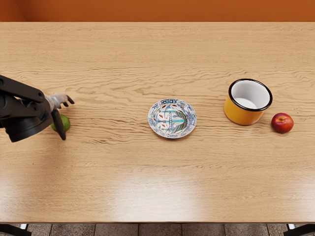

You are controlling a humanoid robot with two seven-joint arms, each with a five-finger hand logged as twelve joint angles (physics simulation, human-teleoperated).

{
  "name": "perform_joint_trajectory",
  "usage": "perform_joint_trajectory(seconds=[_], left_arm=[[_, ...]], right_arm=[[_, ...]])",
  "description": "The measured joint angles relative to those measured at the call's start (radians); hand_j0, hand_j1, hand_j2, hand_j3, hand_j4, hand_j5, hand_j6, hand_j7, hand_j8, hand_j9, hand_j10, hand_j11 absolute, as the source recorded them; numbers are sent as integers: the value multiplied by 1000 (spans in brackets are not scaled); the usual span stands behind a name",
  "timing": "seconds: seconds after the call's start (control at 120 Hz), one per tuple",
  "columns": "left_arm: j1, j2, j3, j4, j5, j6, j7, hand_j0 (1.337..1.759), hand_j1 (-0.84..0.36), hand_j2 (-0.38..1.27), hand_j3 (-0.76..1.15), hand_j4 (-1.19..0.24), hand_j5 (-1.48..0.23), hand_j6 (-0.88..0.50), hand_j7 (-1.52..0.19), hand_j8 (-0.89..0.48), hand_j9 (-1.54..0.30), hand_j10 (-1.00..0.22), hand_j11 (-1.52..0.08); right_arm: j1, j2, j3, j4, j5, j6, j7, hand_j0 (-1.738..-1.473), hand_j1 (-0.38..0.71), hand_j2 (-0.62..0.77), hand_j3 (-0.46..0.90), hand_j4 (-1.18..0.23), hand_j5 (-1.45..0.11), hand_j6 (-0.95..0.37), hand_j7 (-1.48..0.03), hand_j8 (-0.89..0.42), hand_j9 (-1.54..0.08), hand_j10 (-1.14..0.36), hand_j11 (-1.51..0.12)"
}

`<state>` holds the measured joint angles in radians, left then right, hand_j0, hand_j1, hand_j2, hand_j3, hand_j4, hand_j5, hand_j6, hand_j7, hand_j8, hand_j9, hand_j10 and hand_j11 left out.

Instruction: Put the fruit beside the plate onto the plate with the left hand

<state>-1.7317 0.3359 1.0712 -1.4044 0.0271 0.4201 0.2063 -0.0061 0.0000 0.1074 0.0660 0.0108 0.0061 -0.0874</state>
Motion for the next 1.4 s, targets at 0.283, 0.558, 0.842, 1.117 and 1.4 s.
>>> perform_joint_trajectory(seconds=[0.283, 0.558, 0.842, 1.117, 1.4], left_arm=[[-34, 2, 3, -33, -22, 3, 25, 1658, 71, 47, 0, -232, -301, -232, -301, -232, -301, -232, -301], [-35, 1, 6, -54, -25, 3, 28, 1658, 42, 52, 0, -257, -333, -257, -333, -257, -333, -257, -333], [-35, 3, 23, -54, -40, 4, 28, 1658, 16, 56, 0, -278, -361, -278, -361, -278, -361, -278, -361], [-32, 3, 26, -54, -43, 2, 29, 1658, -46, 66, 0, -330, -429, -330, -429, -330, -429, -330, -429], [-34, 6, 25, -49, -97, -90, 27, 1658, -465, 147, 0, -491, -780, 209, -1119, 103, -1114, -697, -897]], right_arm=[[0, 0, 0, 0, 0, 0, 0, -1658, -349, 0, 0, -1, 0, -1, 0, -1, 0, 0, 0], [0, 0, 0, 0, 0, 0, 0, -1658, -349, 0, 0, -1, 0, -1, 0, -1, 0, 0, 0], [0, 0, 0, 0, 0, 0, 0, -1658, -349, 0, 0, -1, 0, -1, 0, -1, 0, 0, 0], [0, 0, 0, 0, 0, 0, 0, -1658, -349, 0, 0, -1, 0, -1, 0, -1, 0, 0, 0], [0, 0, 0, 0, 0, 0, 0, -1658, -349, 0, 0, 0, 0, -1, 0, -1, 0, 0, 0]])
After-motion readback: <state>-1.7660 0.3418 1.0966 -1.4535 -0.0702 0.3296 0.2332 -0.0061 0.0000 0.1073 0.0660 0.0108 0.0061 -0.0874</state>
